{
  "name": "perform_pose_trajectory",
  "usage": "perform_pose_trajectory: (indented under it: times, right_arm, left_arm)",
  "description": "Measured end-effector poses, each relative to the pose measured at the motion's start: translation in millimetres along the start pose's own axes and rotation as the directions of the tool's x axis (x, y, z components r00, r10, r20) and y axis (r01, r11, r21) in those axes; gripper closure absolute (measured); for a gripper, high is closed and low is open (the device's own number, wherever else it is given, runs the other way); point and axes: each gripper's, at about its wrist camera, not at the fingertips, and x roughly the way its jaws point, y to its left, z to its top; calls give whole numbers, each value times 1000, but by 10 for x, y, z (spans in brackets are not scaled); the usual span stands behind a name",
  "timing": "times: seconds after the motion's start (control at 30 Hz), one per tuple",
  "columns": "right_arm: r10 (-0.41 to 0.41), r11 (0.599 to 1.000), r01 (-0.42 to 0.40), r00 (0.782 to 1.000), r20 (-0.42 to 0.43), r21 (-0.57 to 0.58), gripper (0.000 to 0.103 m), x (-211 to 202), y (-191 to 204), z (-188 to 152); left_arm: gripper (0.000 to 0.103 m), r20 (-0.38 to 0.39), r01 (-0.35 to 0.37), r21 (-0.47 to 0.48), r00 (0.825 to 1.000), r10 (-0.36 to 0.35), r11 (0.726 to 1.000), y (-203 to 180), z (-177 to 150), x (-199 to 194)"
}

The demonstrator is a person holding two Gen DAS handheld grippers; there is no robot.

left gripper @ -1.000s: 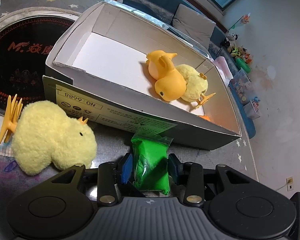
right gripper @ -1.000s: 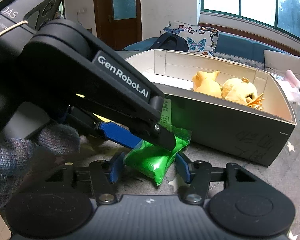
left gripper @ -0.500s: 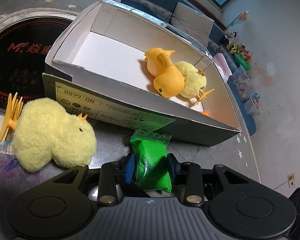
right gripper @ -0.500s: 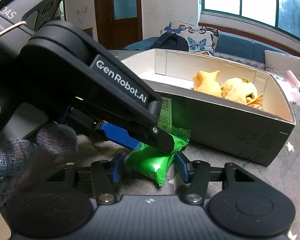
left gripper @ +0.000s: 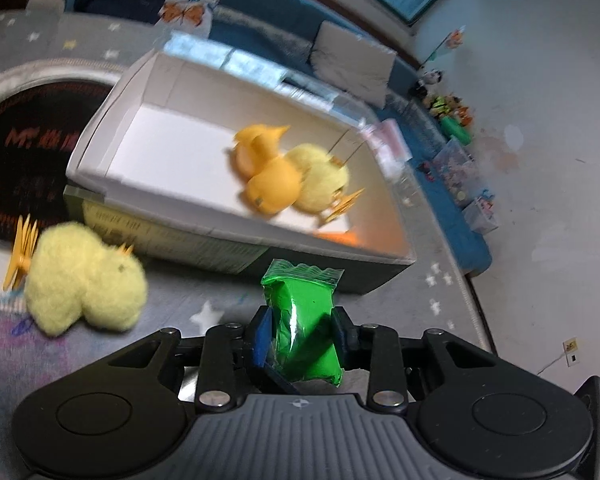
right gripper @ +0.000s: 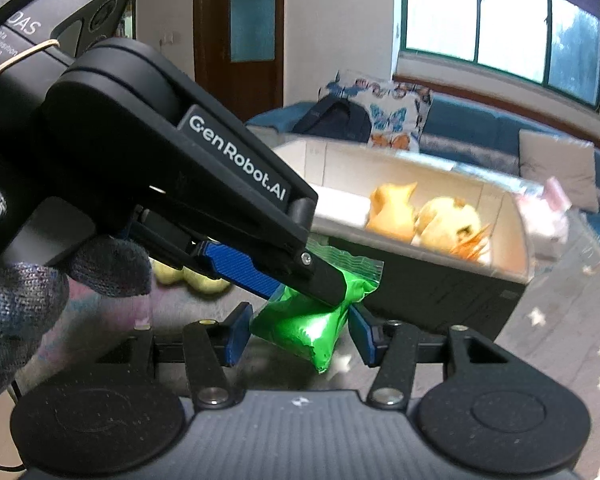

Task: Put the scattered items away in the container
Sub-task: 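Carry the green bag with the left tool over the box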

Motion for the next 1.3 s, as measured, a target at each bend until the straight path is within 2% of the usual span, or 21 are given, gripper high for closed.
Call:
perform_pose_trajectory:
  times: [0.23,0.43,0.57,0.7,0.97,1.3]
  right_arm:
    - [-48,999,50,996,79,-15,50,-66,-190,328]
    - [-85,996,88,992,98,-22,50,90,-457,544]
    - [-97,995,97,992,85,4,52,264,-671,597]
    - [-92,995,90,995,48,41,53,441,-802,606]
    - [-95,995,95,995,-16,37,56,698,-915,532]
    - [-95,994,97,995,-36,54,56,799,-998,482]
  left_arm:
    - [70,51,24,42,998,-26,999,-249,341,-6]
    - [73,70,45,53,996,-48,998,-379,636,149]
    - [73,61,66,60,996,-69,996,-425,779,292]
    - [73,35,45,56,998,-47,997,-409,847,509]
    - [73,-27,25,8,999,-24,1000,-237,877,847]
    - [73,-32,13,17,999,-13,1000,-193,859,890]
